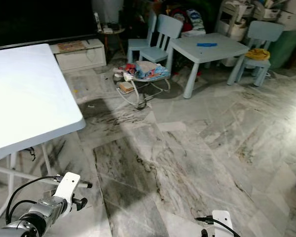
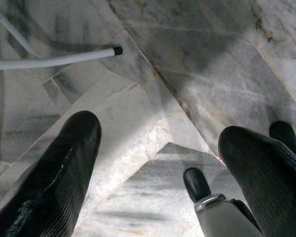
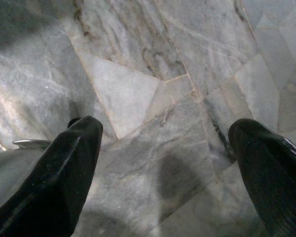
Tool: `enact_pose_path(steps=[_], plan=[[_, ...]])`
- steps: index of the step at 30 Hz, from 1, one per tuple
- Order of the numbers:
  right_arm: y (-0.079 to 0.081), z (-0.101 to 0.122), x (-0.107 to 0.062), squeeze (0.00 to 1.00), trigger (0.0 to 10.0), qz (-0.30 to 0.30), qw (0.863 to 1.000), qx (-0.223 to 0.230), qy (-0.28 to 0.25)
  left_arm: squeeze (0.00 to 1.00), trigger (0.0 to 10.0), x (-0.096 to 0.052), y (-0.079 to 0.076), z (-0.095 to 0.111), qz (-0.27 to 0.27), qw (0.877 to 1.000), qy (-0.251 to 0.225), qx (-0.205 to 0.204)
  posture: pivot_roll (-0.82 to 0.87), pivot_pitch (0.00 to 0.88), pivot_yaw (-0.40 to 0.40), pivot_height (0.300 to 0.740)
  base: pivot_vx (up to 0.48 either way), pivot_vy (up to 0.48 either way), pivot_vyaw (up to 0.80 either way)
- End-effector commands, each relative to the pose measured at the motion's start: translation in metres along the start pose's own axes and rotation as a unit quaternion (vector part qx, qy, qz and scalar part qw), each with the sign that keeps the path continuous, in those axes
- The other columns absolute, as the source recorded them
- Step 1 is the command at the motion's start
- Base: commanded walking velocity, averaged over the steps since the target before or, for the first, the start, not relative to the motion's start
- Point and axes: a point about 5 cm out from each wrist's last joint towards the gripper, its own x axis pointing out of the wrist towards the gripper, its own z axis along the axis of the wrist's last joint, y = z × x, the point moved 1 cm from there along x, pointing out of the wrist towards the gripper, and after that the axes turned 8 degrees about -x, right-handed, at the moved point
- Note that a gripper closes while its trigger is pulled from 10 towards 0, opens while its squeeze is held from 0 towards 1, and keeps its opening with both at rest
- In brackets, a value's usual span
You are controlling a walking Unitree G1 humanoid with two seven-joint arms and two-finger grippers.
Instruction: Hang keys on a hook
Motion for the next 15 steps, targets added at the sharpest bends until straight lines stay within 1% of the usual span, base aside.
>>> enact_pose_path(steps=[1,3,7,15], plan=[[-0.0016,0.0013,0.0002,0.00,10.0,-0.001,1.000,0.002,-0.001,0.00,10.0,-0.0002,0.0006,0.0032,0.001,1.000,-0.005,0.008,0.00,0.000,-0.025,0.740,0.000,0.000,0.00],[-0.0015,0.0014,0.0002,0.00,10.0,-0.001,1.000,0.002,-0.001,0.00,10.0,-0.0002,0.0005,0.0031,0.000,1.000,-0.005,0.008,0.00,0.000,-0.025,0.740,0.000,0.000,0.00],[-0.0013,0.0008,0.0002,0.00,10.0,0.001,1.000,0.002,0.002,0.00,10.0,-0.0002,0.0002,0.0027,-0.002,1.000,-0.003,0.010,0.00,0.000,-0.025,0.740,0.249,0.000,0.00],[-0.0008,0.0011,0.0003,0.00,10.0,0.002,1.000,0.001,0.001,0.00,10.0,-0.0003,0.0009,0.0026,-0.001,1.000,-0.001,0.012,0.00,0.000,-0.026,0.740,0.254,0.000,-0.72]])
